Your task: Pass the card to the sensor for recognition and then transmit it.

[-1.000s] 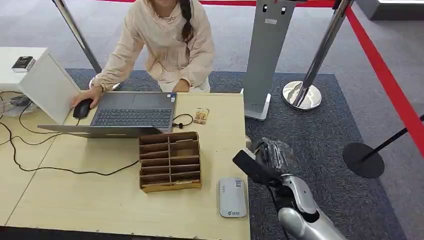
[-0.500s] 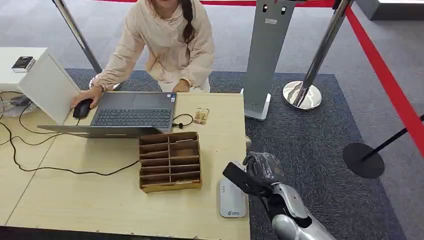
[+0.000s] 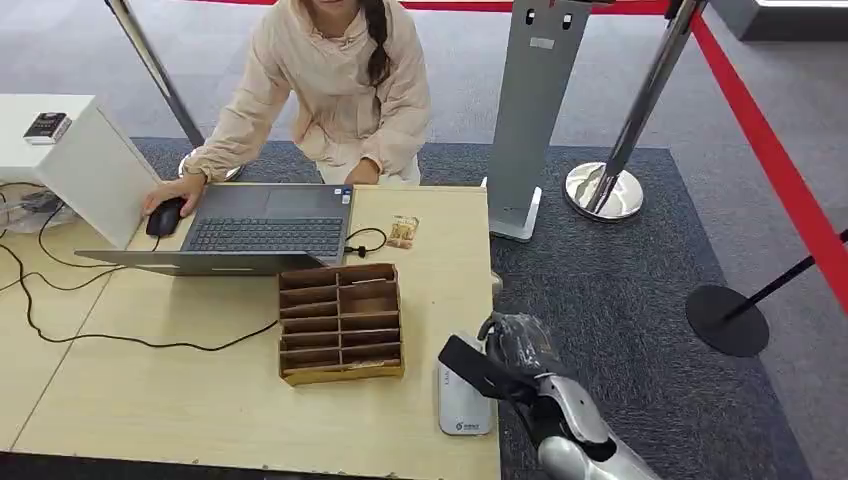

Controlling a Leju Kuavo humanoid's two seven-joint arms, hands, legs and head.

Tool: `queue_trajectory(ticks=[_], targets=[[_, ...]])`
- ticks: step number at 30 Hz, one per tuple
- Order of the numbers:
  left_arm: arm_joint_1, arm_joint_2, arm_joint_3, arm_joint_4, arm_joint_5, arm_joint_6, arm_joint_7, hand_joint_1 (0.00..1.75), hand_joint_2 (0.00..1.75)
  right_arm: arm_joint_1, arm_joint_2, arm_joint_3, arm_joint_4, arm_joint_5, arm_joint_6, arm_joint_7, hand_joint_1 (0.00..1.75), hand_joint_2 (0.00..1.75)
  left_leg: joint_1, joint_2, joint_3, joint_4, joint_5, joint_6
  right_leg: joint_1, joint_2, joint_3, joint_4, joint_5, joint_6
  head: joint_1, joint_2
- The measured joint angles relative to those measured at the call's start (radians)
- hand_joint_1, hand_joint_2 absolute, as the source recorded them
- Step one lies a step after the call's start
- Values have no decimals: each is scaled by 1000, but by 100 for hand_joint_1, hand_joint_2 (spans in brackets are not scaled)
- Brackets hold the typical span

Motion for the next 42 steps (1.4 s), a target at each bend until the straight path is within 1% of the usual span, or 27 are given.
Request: queue_trajectory(ticks=[8,23,29,32,35,42], targets=[[1,0,3,0,0,2,-2,0,175,-1,6,13,27,-4,-19,-13,175,175,0,0,0,0,0,0,0,0,0,0,0,0,0,0],[2,0,4,0,0,2,-3,0,175,-5,27,35,88,-13,-29,-32,175,175,0,0,0,0,0,0,0,0,0,0,0,0,0,0],[2,0,4,0,0,0,-3,0,175,-17,30,37,95,-10,-53,-38,175,175,0,0,0,0,0,0,0,0,0,0,0,0,0,0],[2,0,4,0,0,0,-3,0,175,-30,29,20,71,0,-52,-34,175,175,0,0,0,0,0,0,0,0,0,1,0,0,0,0],[2,1,4,0,0,0,-6,0,175,-54,29,-8,28,2,-34,-28,175,175,0,0,0,1,0,0,0,0,0,1,0,0,0,0],[3,2,4,1,0,-3,-13,0,175,-108,29,-73,-64,-55,-14,-35,175,175,0,0,0,1,0,0,0,0,0,2,0,0,0,0]])
